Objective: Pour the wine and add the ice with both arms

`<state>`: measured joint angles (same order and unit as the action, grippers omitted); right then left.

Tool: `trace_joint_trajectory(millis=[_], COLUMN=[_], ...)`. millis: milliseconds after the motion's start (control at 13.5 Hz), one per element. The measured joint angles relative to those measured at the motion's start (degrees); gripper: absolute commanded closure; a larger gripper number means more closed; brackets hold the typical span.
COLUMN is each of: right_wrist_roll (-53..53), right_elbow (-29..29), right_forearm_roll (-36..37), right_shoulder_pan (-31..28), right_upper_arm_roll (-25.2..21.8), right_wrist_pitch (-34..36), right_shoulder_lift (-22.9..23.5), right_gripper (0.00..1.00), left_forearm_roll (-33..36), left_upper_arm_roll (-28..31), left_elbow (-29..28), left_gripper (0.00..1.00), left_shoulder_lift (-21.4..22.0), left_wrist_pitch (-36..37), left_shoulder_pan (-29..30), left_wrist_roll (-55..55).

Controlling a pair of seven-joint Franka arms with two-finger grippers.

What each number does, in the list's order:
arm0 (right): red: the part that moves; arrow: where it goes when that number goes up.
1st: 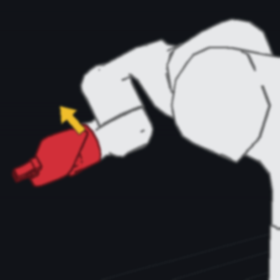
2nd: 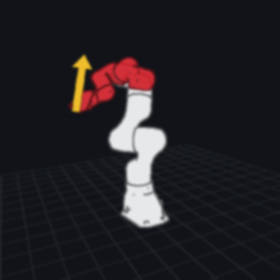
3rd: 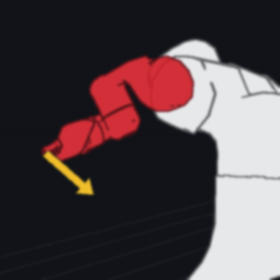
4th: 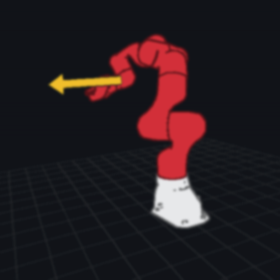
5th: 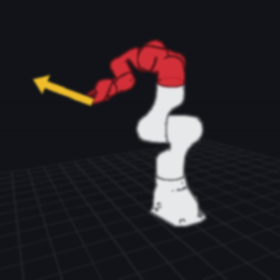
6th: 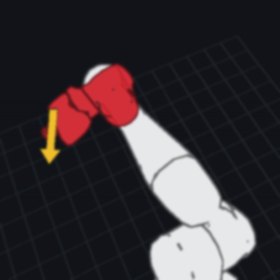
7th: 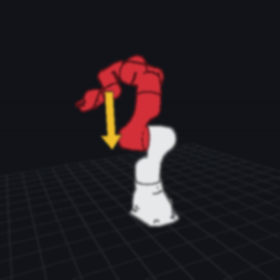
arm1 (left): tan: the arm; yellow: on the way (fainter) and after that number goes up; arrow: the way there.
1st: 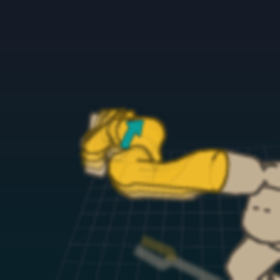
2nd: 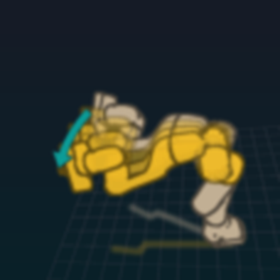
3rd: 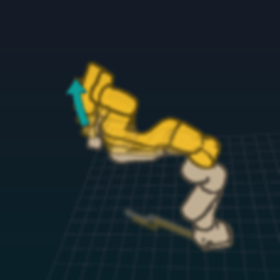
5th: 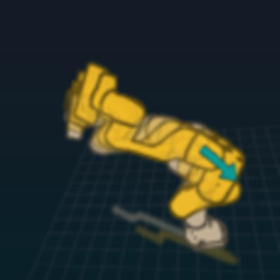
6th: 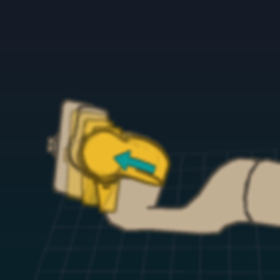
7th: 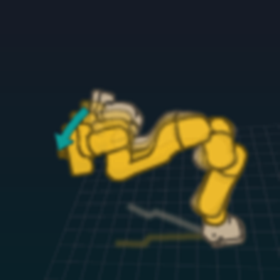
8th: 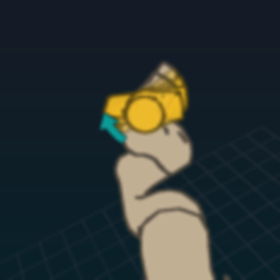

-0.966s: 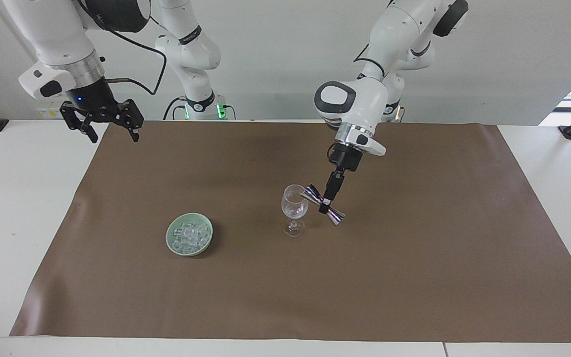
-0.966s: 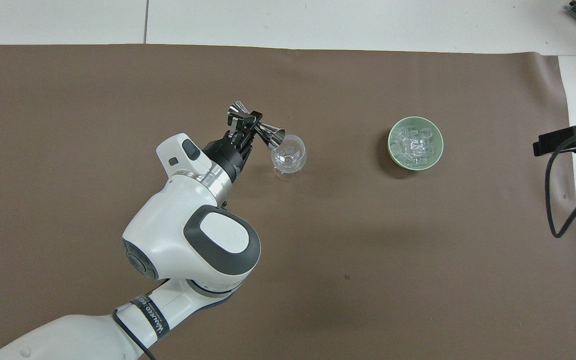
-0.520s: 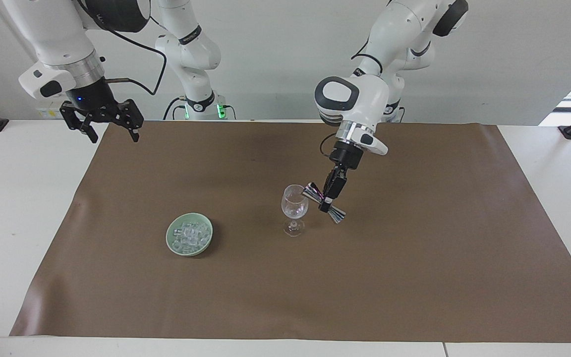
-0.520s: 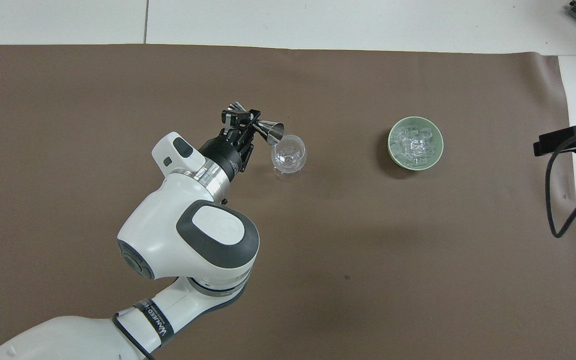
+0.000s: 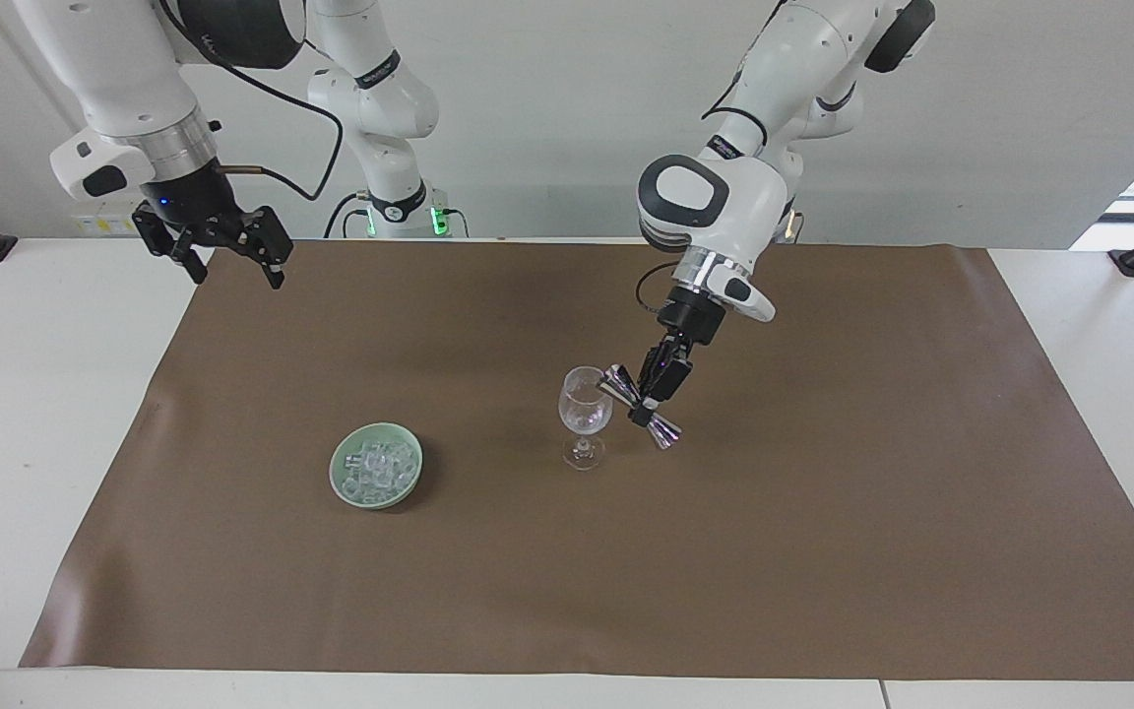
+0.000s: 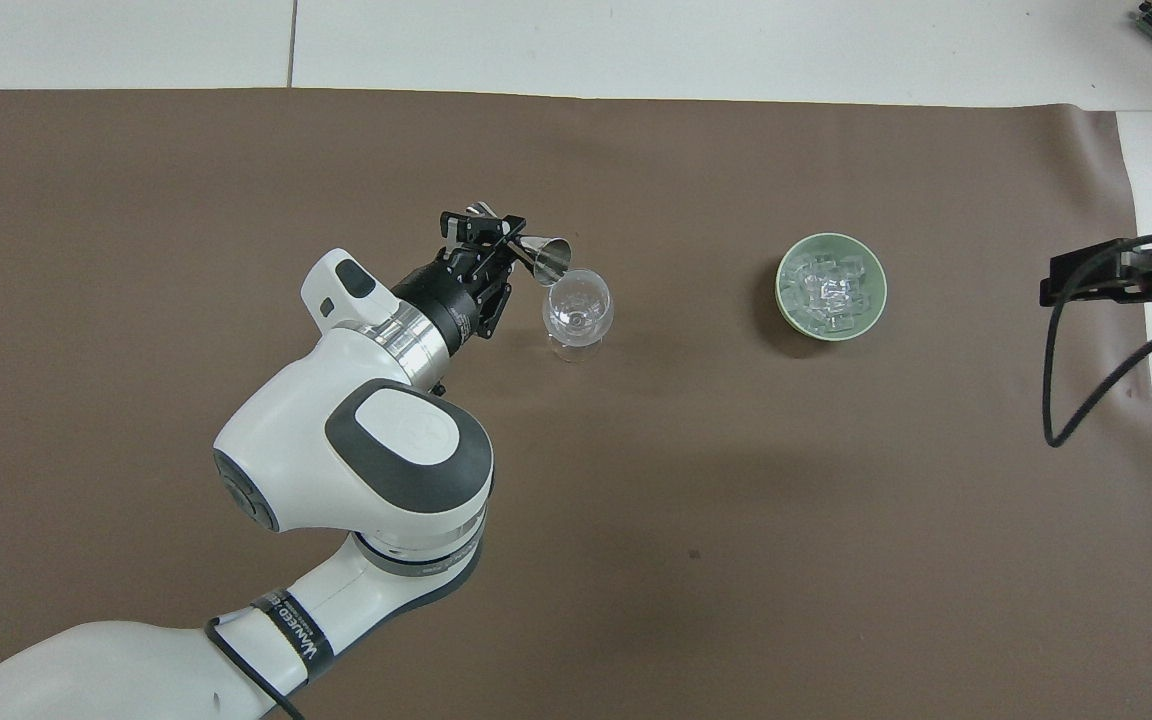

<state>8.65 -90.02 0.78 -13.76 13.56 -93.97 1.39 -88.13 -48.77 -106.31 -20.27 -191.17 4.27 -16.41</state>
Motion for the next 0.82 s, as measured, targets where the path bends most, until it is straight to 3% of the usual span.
trace_joint_trajectory(millis=[371, 817], right_wrist_roll=[2.5, 2.4], right_elbow=[-10.4, -15.0], right_forearm_roll=[0.0, 0.0], right_shoulder_pan=[3.0, 5.3], right_upper_arm_roll=[0.1, 0.1], right_wrist_pitch=[-16.3, -27.6], right_shoulder_lift=[4.5, 10.1], right_gripper=[0.00, 0.00], left_forearm_roll=[0.0, 0.0], left_upper_arm_roll=[0.5, 0.9], left_elbow=[0.5, 1.0], left_gripper=[1.00, 1.00], left_shoulder_lift=[0.0, 0.4], left_wrist_pitch=[7.9, 16.0], left_shoulder_pan=[3.8, 8.3], left_wrist_roll=[0.0, -0.9])
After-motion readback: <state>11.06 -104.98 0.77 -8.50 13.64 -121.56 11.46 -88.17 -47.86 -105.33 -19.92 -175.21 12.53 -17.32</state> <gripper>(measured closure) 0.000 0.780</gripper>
